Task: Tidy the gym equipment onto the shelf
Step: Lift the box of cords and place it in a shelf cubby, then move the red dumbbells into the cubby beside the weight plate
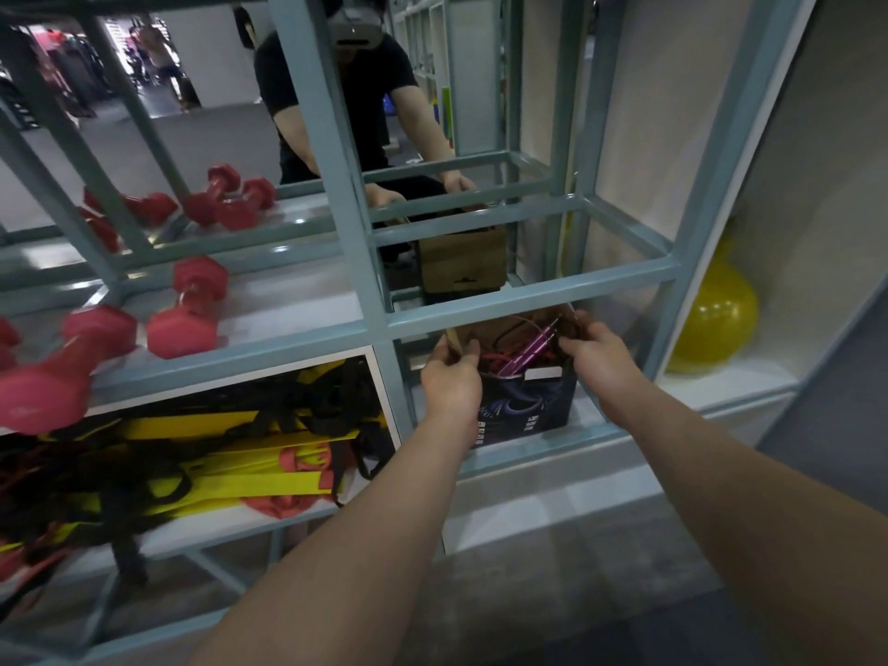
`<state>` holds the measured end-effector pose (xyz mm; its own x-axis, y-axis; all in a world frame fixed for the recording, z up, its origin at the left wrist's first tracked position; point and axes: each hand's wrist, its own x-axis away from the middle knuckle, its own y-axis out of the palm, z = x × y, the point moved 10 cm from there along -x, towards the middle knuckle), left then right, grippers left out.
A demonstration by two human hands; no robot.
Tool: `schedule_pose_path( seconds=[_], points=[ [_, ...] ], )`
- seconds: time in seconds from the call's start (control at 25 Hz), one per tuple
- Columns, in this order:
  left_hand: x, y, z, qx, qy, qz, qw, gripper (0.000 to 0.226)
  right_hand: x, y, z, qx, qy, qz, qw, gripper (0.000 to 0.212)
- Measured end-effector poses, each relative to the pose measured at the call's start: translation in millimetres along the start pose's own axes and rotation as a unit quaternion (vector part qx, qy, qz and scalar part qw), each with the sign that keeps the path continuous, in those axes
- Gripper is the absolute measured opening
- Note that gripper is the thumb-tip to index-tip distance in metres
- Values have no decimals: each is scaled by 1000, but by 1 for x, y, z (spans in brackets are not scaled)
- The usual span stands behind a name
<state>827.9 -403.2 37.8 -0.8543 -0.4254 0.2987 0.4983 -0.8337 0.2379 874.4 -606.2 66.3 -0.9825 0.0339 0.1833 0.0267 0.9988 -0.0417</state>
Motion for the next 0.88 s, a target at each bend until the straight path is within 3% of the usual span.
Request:
schedule_pose_path(
  seconds=[0.2, 0.24, 0.28, 0.4, 0.48, 0.56, 0.68, 0.88],
  points=[
    [25, -11, 16, -45, 7, 3, 999, 34, 45, -19, -27, -48, -40, 201, 978, 20],
    [34, -17, 23, -48, 3, 6, 999, 31, 59, -13, -37, -57, -45, 207, 976, 11],
    [45, -22, 31, -53, -2, 6, 999, 25, 71, 0, -46, -71, -51, 181, 980, 5],
    [69, -35, 61, -106, -3, -15, 994, 17, 107, 60, -92, -63, -108, -2, 992, 25],
    [85, -43, 90, -157, 25, -48, 986, 22, 136, 111, -121, -2, -135, -143, 980, 27],
    [100, -64, 120, -208, 49, -53, 975, 27, 157, 151, -137, 61, -133, -220, 965, 26],
    [114, -116, 165, -244, 80, -13, 966, 29, 175, 202, -152, 81, -113, -259, 956, 19],
    [131, -224, 234, -196, 138, 135, 961, 17, 182, 270, -156, 95, -95, -263, 955, 12]
  ],
)
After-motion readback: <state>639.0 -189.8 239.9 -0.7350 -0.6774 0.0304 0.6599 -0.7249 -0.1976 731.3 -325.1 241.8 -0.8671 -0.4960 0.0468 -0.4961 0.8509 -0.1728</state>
